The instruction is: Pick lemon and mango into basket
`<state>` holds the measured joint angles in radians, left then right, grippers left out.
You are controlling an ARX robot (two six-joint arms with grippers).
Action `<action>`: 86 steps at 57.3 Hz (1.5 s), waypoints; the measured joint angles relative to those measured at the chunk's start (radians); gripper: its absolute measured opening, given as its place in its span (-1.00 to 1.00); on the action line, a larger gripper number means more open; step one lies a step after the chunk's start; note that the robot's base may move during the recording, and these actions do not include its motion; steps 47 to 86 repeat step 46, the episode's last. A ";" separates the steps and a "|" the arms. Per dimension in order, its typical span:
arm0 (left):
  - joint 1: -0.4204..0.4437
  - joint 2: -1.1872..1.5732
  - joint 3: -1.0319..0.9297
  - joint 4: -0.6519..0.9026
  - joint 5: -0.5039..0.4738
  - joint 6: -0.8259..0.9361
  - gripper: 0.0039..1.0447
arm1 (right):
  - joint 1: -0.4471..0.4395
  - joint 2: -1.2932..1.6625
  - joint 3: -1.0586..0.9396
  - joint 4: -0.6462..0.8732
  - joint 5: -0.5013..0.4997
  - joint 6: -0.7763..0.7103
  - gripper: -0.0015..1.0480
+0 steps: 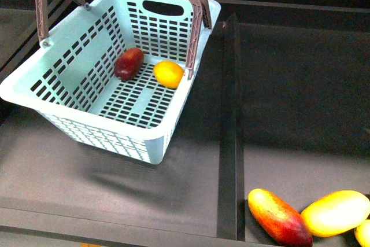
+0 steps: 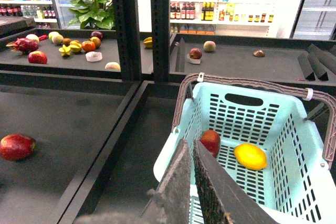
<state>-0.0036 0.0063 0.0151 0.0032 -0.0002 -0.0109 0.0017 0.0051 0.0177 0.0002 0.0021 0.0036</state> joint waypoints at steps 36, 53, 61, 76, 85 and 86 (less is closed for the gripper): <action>0.000 0.000 0.000 0.000 0.000 0.002 0.87 | 0.000 0.000 0.000 0.000 0.000 0.000 0.83; 0.000 0.000 0.000 0.000 0.000 0.002 0.87 | 0.000 0.000 0.000 0.000 0.000 0.000 0.83; 0.000 0.000 0.000 0.000 0.000 0.002 0.87 | 0.000 0.000 0.000 0.000 0.000 0.000 0.83; 0.000 0.000 0.000 0.000 0.000 0.002 0.87 | 0.000 0.000 0.000 0.000 0.000 0.000 0.83; 0.000 0.000 0.000 0.000 0.000 0.002 0.87 | 0.000 0.000 0.000 0.000 0.000 0.000 0.83; 0.000 0.000 0.000 0.000 0.000 0.002 0.87 | 0.000 0.000 0.000 0.000 0.000 0.000 0.83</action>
